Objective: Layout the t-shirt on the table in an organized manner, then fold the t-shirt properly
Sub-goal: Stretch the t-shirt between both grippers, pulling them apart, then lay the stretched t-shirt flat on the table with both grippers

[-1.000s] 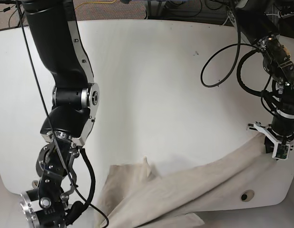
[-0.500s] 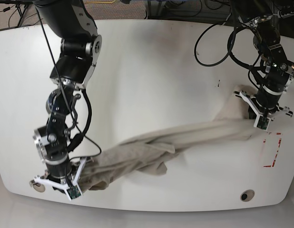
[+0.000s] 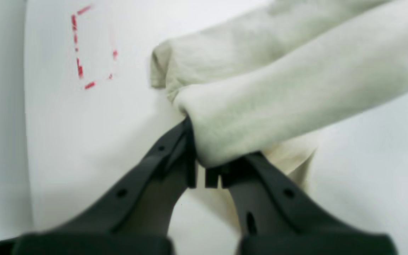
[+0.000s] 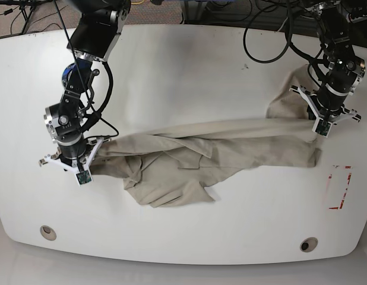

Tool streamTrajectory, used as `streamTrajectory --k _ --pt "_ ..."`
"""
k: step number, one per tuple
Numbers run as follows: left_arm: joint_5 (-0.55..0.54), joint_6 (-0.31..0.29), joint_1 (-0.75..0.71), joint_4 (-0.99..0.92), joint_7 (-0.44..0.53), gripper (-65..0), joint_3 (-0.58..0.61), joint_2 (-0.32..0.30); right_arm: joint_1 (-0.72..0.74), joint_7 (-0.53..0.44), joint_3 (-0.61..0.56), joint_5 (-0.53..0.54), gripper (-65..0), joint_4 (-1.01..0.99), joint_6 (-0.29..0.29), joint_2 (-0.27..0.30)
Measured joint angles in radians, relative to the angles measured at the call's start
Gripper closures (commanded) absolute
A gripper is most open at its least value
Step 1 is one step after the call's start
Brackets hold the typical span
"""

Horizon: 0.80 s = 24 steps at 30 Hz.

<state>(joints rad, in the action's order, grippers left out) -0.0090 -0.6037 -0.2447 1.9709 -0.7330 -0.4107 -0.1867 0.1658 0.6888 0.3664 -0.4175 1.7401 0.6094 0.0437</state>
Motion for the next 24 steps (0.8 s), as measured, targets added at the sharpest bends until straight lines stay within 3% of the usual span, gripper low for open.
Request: streamTrajectory --k 14,20,24 --pt "-0.003 0.000 -0.097 0.000 0.008 0.0 0.000 -0.056 -0.147 -0.007 0.072 0.014 -0.2 0.000 0.000 -0.005" --pt "-0.002 -0.100 -0.122 0.001 0.008 0.0 0.000 -0.089 -0.196 -0.006 0.073 0.015 -0.2 0.000 0.001 -0.032" --pt "0.031 -0.100 -0.136 0.001 0.008 0.0 -0.004 -0.090 -0.222 -0.007 0.074 0.014 -0.2 0.000 0.001 -0.053"
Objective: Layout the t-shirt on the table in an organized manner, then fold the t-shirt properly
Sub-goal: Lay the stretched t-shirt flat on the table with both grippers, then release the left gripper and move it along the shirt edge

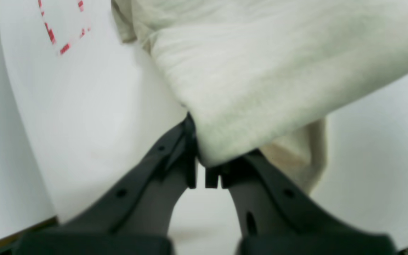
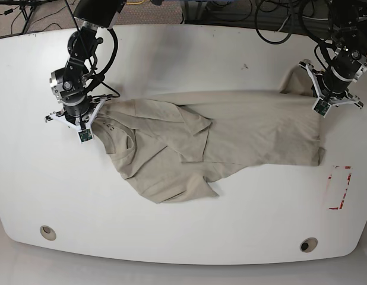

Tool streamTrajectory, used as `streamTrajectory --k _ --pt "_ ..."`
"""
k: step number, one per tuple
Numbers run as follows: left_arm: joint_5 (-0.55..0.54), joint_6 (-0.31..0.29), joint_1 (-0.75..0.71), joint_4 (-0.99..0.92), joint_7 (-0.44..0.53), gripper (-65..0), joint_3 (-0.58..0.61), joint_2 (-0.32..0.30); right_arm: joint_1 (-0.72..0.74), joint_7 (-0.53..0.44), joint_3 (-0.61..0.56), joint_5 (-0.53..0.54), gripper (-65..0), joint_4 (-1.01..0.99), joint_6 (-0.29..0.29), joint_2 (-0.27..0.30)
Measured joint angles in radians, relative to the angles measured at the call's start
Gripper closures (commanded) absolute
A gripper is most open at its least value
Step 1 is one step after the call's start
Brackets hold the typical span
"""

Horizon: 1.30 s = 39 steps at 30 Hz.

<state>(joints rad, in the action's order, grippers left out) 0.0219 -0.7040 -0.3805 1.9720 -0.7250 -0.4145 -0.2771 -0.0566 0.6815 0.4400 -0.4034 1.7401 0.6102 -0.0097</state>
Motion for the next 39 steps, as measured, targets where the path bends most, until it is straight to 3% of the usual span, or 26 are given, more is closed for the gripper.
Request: streamTrajectory --k 8,10,13,17,21,24,32,39 --pt "0.066 -0.004 -0.006 0.000 0.000 0.0 -0.024 0.003 -0.041 0.000 0.000 -0.003 -1.4 0.000 0.000 -0.021" --pt "0.081 -0.004 -0.007 0.000 0.000 0.0 -0.035 0.003 -0.045 0.000 -0.001 0.002 -4.9 0.000 0.000 -0.021" --pt "0.093 -0.004 -0.007 0.000 0.000 -1.4 -0.044 0.005 -0.051 0.001 0.000 0.001 -16.3 0.000 0.000 -0.021" --pt "0.098 -0.004 -0.007 0.000 0.000 -13.2 -0.044 0.005 -0.066 0.000 0.002 -0.005 -31.2 0.002 -0.008 -0.040" --pt "0.102 -0.004 -0.008 0.000 -0.001 -33.2 -0.046 0.005 -0.081 0.000 0.000 -0.006 -39.5 0.006 -0.006 -0.050" --pt "0.101 -0.004 -0.007 0.000 0.000 -42.2 -0.046 0.005 -0.077 0.000 0.003 -0.008 -39.3 0.012 -0.007 -0.061" --pt "0.098 -0.003 -0.007 0.002 -0.001 -42.6 -0.046 0.005 -0.067 0.001 -0.012 -0.006 -40.1 0.121 0.001 -0.111" --pt "0.094 -0.005 0.027 0.007 -0.005 -42.6 -0.074 0.011 0.006 0.002 -0.132 -0.007 -40.1 0.121 0.001 -0.119"
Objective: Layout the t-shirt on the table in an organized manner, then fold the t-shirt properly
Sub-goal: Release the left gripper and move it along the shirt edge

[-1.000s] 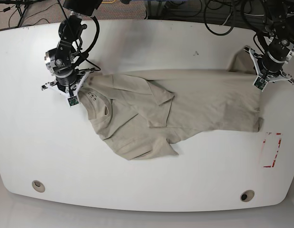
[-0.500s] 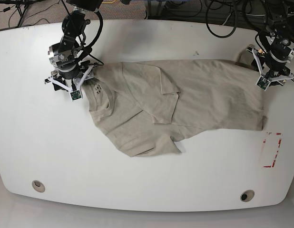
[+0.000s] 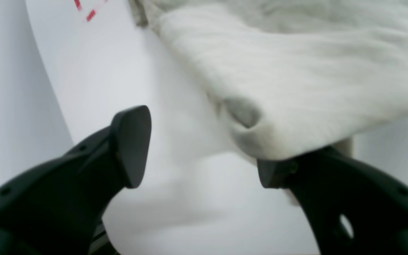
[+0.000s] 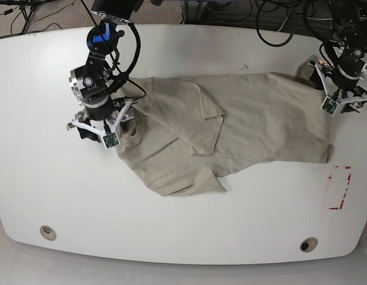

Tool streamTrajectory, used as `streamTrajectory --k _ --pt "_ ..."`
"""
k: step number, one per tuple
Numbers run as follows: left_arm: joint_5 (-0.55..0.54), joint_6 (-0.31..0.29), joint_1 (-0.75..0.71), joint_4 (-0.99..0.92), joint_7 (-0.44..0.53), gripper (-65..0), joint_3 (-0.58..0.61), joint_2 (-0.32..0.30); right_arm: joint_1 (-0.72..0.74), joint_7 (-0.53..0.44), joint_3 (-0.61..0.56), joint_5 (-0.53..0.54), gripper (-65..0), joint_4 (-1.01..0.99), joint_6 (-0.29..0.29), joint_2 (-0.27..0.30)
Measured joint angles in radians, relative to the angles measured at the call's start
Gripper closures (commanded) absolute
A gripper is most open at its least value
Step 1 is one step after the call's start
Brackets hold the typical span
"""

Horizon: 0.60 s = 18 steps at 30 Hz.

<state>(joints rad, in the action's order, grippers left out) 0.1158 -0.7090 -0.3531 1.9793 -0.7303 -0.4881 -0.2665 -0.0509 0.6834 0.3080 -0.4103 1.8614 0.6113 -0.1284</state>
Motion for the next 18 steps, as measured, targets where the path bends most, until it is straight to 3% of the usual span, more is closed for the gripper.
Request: streamTrajectory --k 9,14,18 --pt "0.008 0.002 0.166 -0.002 -0.011 -42.6 -0.122 0.064 0.159 -0.006 -0.021 0.009 -39.6 -0.205 0.000 0.002" --pt "0.006 0.006 0.275 -0.001 0.014 -42.6 -0.212 0.115 0.229 -0.003 -0.021 0.107 -39.5 -0.351 -0.009 0.033" --pt "0.019 0.008 0.282 -0.001 -0.003 -42.6 -0.222 0.128 0.256 -0.009 -0.024 0.190 -39.5 -0.434 -0.009 0.073"
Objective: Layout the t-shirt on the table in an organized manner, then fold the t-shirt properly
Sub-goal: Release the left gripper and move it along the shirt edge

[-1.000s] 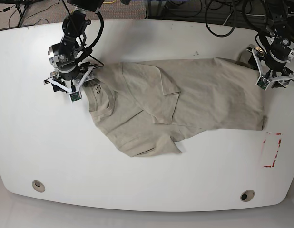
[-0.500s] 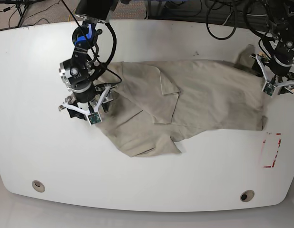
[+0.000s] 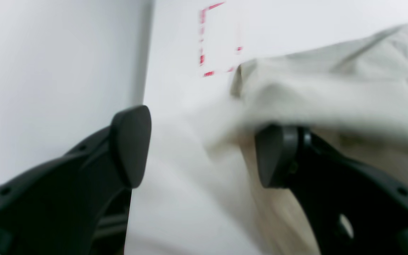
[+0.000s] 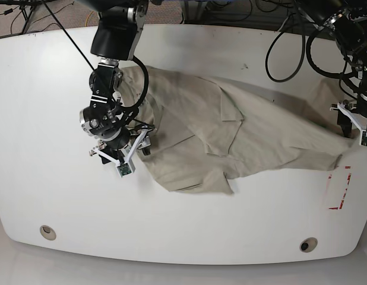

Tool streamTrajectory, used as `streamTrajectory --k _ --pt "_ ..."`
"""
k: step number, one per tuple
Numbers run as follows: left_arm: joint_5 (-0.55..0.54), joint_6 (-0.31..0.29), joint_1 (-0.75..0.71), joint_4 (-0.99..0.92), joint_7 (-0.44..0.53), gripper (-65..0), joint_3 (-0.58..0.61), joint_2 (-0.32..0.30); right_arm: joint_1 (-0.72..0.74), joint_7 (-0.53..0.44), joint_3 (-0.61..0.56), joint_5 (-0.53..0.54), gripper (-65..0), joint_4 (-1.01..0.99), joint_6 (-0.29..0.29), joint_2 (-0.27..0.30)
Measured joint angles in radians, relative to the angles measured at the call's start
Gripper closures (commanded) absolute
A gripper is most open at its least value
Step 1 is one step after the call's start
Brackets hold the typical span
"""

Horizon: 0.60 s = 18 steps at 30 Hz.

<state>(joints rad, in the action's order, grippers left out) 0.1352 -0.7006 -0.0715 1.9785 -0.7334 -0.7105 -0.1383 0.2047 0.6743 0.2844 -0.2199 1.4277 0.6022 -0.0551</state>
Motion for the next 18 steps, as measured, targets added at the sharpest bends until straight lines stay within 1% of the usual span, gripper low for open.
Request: streamTrajectory --k 4,7,12,15,18 --pt "0.013 -0.005 -0.003 0.000 -0.008 -42.6 0.001 0.003 0.000 0.010 0.004 0.039 -39.5 -0.047 -0.001 0.033" --pt "0.024 -0.004 -0.002 0.000 -0.003 -42.6 0.001 0.003 -0.008 0.013 0.006 0.053 -39.5 -0.050 -0.008 0.038" --pt "0.022 -0.004 -0.027 0.000 -0.003 -42.6 0.001 0.005 -0.037 0.018 -0.003 0.072 -39.5 -0.038 -0.008 0.022" --pt "0.022 -0.005 -0.049 0.000 -0.005 -42.6 0.000 0.007 -0.063 0.031 -0.003 0.071 -39.5 -0.020 -0.007 -0.014" --pt "0.023 -0.005 -0.049 -0.002 -0.010 -42.6 -0.002 0.008 -0.068 0.033 -0.002 0.068 -39.5 -0.015 -0.008 -0.037"
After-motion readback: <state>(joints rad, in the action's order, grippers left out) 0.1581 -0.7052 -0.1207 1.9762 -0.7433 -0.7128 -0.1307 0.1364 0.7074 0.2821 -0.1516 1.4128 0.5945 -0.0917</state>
